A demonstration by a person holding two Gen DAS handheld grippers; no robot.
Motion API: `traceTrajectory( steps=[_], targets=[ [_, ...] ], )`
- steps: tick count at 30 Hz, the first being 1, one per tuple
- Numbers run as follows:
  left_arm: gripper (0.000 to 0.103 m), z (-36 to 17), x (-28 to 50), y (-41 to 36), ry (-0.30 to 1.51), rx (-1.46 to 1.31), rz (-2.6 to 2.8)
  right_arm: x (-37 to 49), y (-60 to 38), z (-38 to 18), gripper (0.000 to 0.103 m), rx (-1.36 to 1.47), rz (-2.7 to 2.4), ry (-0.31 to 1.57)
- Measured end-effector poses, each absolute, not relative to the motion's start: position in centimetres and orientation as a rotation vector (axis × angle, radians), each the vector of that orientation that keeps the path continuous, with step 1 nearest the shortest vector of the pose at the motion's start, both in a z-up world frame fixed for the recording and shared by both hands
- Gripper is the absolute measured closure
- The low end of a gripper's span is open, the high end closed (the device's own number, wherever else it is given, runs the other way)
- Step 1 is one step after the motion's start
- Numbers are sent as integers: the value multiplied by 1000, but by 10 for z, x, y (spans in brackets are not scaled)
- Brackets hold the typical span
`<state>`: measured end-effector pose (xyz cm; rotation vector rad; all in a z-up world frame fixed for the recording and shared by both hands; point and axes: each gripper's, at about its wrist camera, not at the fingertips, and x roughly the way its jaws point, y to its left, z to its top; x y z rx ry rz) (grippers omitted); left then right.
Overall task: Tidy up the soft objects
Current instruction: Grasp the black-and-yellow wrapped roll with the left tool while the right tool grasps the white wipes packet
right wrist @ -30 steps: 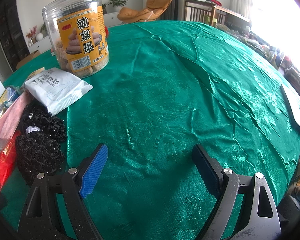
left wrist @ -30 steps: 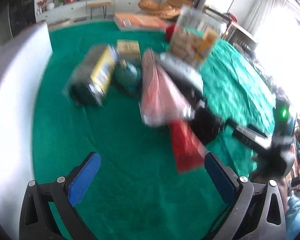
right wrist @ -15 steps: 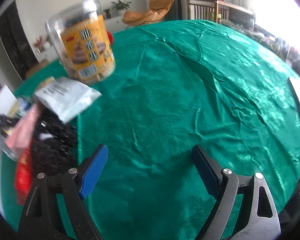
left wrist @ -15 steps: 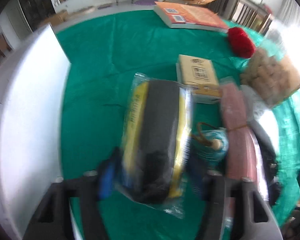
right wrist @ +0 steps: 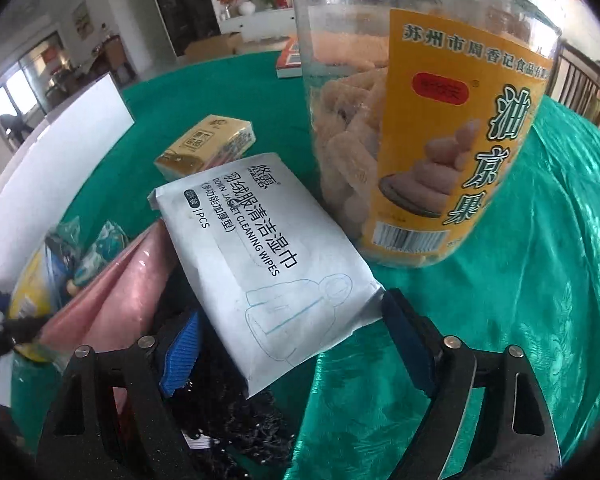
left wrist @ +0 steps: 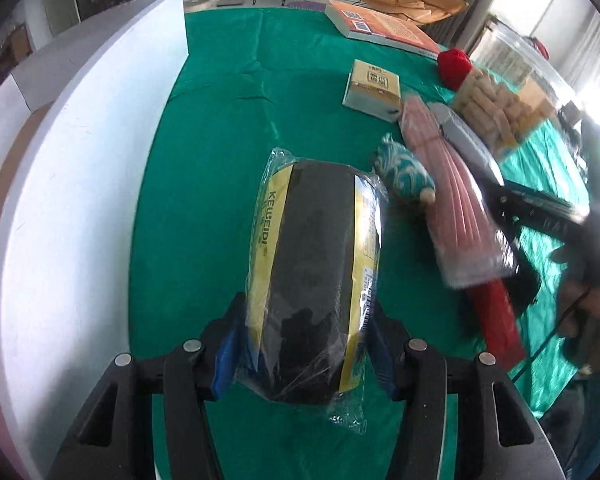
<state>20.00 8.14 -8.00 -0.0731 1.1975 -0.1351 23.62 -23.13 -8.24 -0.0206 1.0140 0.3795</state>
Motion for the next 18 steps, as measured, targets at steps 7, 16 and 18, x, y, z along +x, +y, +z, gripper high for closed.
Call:
traceTrajectory(
  steps=[7, 16, 18],
  targets=[
    [37, -83, 184, 64, 1198, 115, -154, 204, -245, -50, 17, -48, 413, 1130],
    [43, -88, 182, 63, 1172, 144, -136, 246, -180, -73, 19, -443, 371, 1044],
    [49, -85, 184, 70, 1174, 79, -148, 255, -183, -81, 23, -364, 347, 1042]
  ],
)
